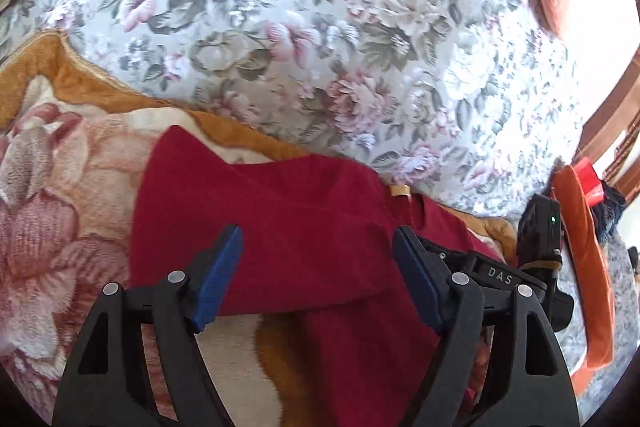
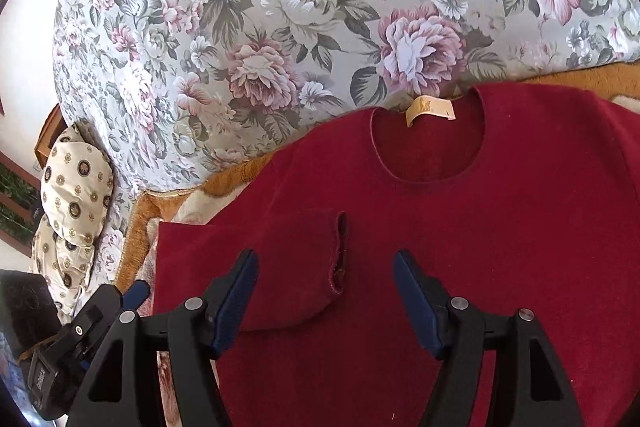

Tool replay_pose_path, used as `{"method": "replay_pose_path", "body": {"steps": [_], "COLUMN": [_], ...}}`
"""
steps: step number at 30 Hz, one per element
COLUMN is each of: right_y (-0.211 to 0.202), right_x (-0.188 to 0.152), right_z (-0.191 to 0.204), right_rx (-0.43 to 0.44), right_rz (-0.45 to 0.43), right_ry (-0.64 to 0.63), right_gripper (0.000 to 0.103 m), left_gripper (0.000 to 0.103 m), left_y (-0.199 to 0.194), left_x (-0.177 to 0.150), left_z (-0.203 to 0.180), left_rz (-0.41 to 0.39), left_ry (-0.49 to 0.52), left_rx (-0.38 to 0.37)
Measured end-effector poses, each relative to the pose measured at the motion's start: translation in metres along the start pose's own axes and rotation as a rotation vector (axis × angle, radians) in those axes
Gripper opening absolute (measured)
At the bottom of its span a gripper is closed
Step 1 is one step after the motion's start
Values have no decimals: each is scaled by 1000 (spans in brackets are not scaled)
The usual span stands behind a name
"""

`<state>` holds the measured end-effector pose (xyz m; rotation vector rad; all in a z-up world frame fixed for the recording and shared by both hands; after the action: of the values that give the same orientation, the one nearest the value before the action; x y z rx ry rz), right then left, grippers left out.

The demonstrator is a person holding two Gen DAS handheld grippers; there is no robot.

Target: Fold small clothes

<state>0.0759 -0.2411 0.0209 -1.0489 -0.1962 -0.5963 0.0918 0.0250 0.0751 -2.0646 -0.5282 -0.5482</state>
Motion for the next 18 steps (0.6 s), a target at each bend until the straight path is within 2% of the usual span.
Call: {"method": "replay_pose_path", "body": {"steps": [3, 4, 6, 8, 10, 13, 16, 18], "right_y": [25, 31, 40, 42, 26, -22, -79, -109], "right_x": [-2, -3, -6, -8, -4, 11, 28, 35], "right_z": [7, 12, 25, 33, 36, 33, 15, -3], "right_rx": [-20, -32, -69, -97, -70, -51, -110, -179], "right_rz": [40, 36, 26, 16, -31, -151, -271, -317], "right_ry": [-31, -61, -143, -190, -193, -202, -218, -225], "right_gripper": [68, 65, 44, 9, 7, 7, 7, 7], "left_gripper": [77, 77, 77, 77, 77, 77, 77, 77], "left_y": [-3, -6, -11, -14, -18, -18, -15, -10], "left_x": [6, 6, 8, 10, 12, 12, 10, 8], "left_z": [31, 40, 49, 50, 48, 39, 28, 21], "left_rz": [-10, -19, -39, -63, -81, -96, -92, -81], "left_ry": [-109, -135, -159, -153, -137, -124, -103, -84], "left_rx": [31, 39, 67, 87, 105, 92, 85, 89]}}
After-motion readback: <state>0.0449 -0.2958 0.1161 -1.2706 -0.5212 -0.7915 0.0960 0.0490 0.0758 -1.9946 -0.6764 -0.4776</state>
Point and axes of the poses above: each gripper's, at about its wrist camera, not at the fingertips, and y roughly the way its jaws point, z to its left, x to its top, the point moved 4 cm from there along y, roughly the way its jaws point, and after that the axes turned 1 degree about -y, right-handed, at the moved point
